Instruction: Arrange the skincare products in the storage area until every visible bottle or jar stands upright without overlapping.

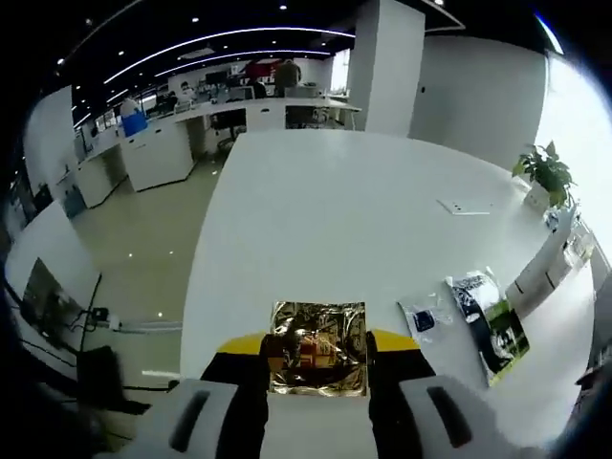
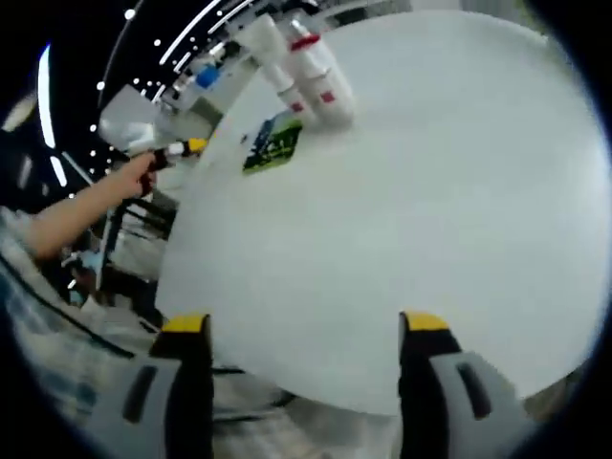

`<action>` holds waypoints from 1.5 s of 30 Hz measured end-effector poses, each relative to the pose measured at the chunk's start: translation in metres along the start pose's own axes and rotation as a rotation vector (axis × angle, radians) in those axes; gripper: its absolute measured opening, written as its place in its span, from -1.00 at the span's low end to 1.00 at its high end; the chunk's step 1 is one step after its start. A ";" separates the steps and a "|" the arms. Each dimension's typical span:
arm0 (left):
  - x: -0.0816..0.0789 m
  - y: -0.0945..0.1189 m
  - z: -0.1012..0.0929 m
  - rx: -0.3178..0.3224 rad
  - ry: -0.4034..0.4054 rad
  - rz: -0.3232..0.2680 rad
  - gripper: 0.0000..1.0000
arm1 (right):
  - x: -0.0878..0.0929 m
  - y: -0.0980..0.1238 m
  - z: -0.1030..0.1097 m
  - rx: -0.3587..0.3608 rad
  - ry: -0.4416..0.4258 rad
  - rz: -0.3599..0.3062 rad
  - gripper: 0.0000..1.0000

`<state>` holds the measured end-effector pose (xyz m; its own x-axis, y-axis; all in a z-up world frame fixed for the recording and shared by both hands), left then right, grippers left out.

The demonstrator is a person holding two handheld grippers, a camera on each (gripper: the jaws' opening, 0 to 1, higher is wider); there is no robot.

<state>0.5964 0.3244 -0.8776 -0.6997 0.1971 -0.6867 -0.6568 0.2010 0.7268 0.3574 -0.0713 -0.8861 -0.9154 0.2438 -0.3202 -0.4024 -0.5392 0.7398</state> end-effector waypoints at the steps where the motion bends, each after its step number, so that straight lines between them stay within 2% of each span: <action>1: 0.002 0.007 -0.005 0.004 0.012 -0.001 -0.19 | -0.005 0.000 0.001 -0.016 0.009 -0.006 0.56; 3: 0.008 0.023 -0.022 0.025 0.037 -0.014 -0.19 | -0.010 0.001 0.001 -0.035 0.025 -0.013 0.55; 6: 0.014 0.045 -0.053 0.061 -0.021 -0.030 -0.19 | -0.019 0.003 -0.001 -0.062 0.032 -0.035 0.54; 7: 0.017 0.051 -0.059 0.051 -0.009 -0.030 -0.19 | -0.020 0.004 -0.002 -0.069 0.029 -0.041 0.53; 10: 0.023 0.069 -0.089 0.084 -0.018 -0.050 -0.19 | -0.026 0.002 -0.003 -0.104 0.036 -0.068 0.52; 13: 0.031 0.079 -0.119 0.134 -0.051 -0.067 -0.19 | -0.025 -0.006 -0.008 -0.151 0.023 -0.075 0.50; 15: 0.039 0.084 -0.143 0.206 -0.090 -0.082 -0.19 | -0.024 -0.009 -0.009 -0.179 0.003 -0.089 0.48; 17: 0.042 0.086 -0.162 0.268 -0.123 -0.144 -0.19 | -0.021 -0.012 -0.013 -0.202 -0.014 -0.094 0.46; 21: 0.066 0.093 -0.197 0.317 -0.166 -0.103 -0.19 | -0.018 -0.012 -0.013 -0.248 -0.032 -0.094 0.31; 25: 0.075 0.101 -0.221 0.340 -0.179 -0.105 -0.19 | -0.024 -0.004 -0.009 -0.299 -0.049 -0.119 0.30; 28: 0.079 0.102 -0.236 0.366 -0.213 -0.095 -0.19 | -0.027 -0.002 -0.007 -0.336 -0.059 -0.119 0.21; 30: 0.081 0.103 -0.247 0.391 -0.240 -0.085 -0.19 | -0.029 0.000 -0.005 -0.362 -0.068 -0.123 0.05; 32: 0.082 0.105 -0.256 0.412 -0.267 -0.076 -0.19 | -0.033 0.004 0.001 -0.424 -0.091 -0.147 -0.19; 34: 0.082 0.107 -0.264 0.433 -0.288 -0.077 -0.19 | -0.035 0.007 0.007 -0.473 -0.131 -0.149 -0.29; 37: 0.083 0.110 -0.278 0.462 -0.353 -0.066 -0.19 | -0.034 0.007 0.010 -0.488 -0.131 -0.141 -0.31; 40: 0.084 0.112 -0.290 0.503 -0.431 -0.056 -0.19 | -0.029 0.006 0.018 -0.538 -0.137 -0.093 -0.42; 42: 0.087 0.114 -0.298 0.522 -0.496 -0.041 -0.19 | -0.027 0.005 0.023 -0.573 -0.150 -0.068 -0.47; 43: 0.088 0.115 -0.302 0.527 -0.567 -0.036 -0.19 | -0.025 0.005 0.025 -0.585 -0.163 -0.049 -0.47; 45: 0.089 0.117 -0.307 0.539 -0.613 -0.030 -0.19 | -0.023 0.004 0.027 -0.599 -0.163 -0.025 -0.47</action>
<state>0.3711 0.0705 -0.8504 -0.3035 0.6428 -0.7034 -0.3381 0.6175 0.7102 0.3771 -0.0576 -0.8597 -0.9118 0.3568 -0.2034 -0.4015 -0.8788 0.2578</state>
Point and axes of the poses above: the point that each gripper's makers call its tool centre point, and the gripper's own axes: y roughly backward along the fingers, z roughly to its left, x roughly out of its underside, the point moved 6 cm from there along y, roughly backward along the fingers, and after that the axes turned 11 degrees about -y, right-handed, at the moved point
